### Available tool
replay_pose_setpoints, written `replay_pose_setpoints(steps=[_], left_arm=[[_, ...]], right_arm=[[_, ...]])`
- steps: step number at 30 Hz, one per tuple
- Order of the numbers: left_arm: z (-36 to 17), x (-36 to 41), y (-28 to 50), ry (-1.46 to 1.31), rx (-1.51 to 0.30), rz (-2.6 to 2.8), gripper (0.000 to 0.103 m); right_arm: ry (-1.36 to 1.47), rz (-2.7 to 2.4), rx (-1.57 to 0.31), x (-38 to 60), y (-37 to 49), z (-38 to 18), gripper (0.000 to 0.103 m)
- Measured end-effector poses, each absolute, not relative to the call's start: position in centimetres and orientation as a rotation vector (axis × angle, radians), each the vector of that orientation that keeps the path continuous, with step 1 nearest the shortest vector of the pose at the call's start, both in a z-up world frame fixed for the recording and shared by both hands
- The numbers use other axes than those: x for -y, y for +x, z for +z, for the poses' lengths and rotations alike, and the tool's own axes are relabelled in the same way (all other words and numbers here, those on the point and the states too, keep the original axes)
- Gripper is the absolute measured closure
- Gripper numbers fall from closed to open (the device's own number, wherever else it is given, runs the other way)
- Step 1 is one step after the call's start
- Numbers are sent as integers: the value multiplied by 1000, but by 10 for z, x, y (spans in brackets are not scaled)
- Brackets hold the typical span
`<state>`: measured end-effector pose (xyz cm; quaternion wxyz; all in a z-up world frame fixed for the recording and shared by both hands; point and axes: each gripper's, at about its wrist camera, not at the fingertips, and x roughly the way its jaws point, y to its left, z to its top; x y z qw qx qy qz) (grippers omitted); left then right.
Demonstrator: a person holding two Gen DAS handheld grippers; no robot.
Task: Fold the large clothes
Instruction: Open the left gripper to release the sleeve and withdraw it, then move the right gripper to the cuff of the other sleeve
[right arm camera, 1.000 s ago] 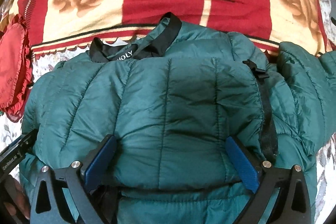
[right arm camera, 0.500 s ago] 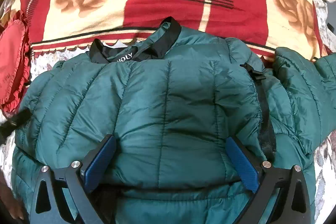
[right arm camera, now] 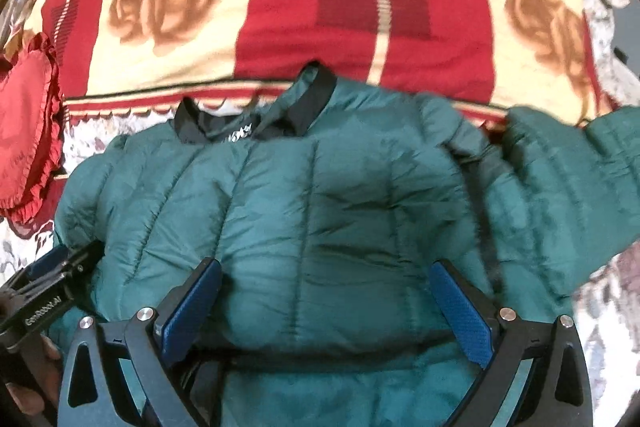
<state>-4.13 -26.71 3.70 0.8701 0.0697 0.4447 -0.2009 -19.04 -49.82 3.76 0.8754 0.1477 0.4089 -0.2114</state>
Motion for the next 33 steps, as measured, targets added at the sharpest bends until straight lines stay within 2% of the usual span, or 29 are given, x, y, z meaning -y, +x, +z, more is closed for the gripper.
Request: replay_pose_setpoints(steps=[3,11,17,24,33], left_arm=[[35,269,-41,152,-933,-422,10],[33,269,-41,149,-935,-430,9],[31,271,-41,155,-933,-428,9],[48,261,-53,170,-964,-444,9],[96,247,-96,34,-916,-507,9]], right_arm=[[304,-457,-875,504,-189,42,1],[292,-488,-947,514,-178,21,1],[294,-474,-964,511,-178,24,1],[293,-414,-867,497,-224,59,1],[332,-480,-789,524,-286,73,1]])
